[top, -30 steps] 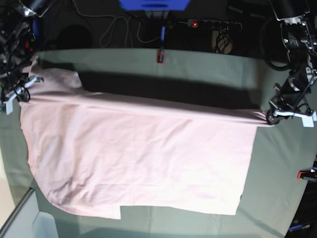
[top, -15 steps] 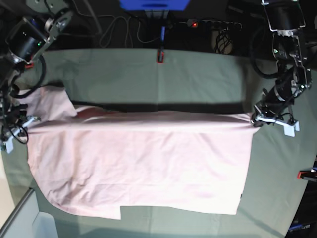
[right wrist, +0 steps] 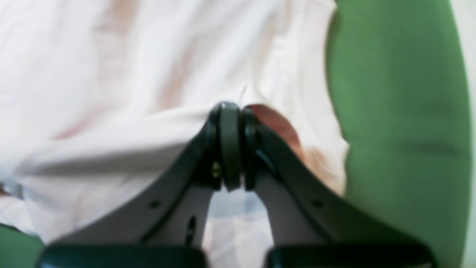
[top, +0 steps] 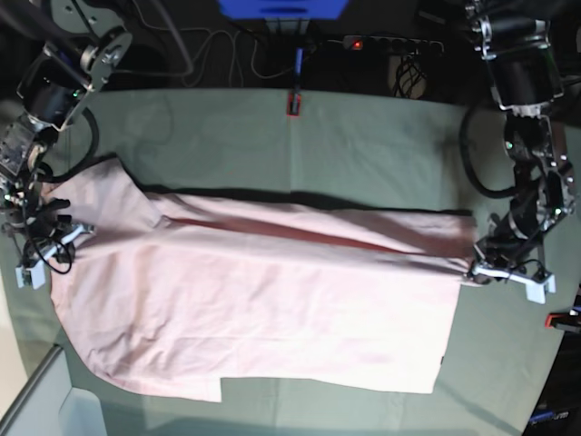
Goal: Layout the t-shirt on the table in an organized manner, then fold the t-shirt properly
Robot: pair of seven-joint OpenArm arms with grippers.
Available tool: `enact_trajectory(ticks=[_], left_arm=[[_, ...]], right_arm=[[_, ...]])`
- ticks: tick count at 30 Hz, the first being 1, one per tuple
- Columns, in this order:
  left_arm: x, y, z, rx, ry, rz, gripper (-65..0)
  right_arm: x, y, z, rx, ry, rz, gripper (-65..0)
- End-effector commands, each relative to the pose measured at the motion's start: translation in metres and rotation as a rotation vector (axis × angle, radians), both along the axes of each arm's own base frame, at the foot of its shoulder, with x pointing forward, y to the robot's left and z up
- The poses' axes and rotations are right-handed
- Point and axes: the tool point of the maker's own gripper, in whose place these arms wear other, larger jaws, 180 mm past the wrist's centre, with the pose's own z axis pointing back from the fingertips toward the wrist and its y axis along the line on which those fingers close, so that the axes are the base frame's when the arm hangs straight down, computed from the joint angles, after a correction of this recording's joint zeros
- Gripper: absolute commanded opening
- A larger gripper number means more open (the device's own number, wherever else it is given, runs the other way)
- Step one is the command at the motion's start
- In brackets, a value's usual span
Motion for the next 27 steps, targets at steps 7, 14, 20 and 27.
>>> enact_trajectory(ticks=[7,14,20,27], left_arm=[[0.009,0.009,-0.012,-0.028,0.024,0.036,-64.8],[0.007,0.01,-0.021,-0.039,0.047,0.044,-64.8],[0.007,0.01,-0.021,-0.039,0.047,0.044,-64.8],[0.008,0.01,-0.02,-0.04,0.044,0.045,-64.5]], right_arm=[[0.026,-0.016,0.021,0.015,-0.106,-0.016,-65.0],[0.041,-0.02,0.035,0.016,-0.139,-0.02,-65.0],[0.047,-0.019,0.04,0.02,-0.154,-0.018,-65.0],[0.054,-0.002,0.038,0.003,-0.137,0.046,-65.0]])
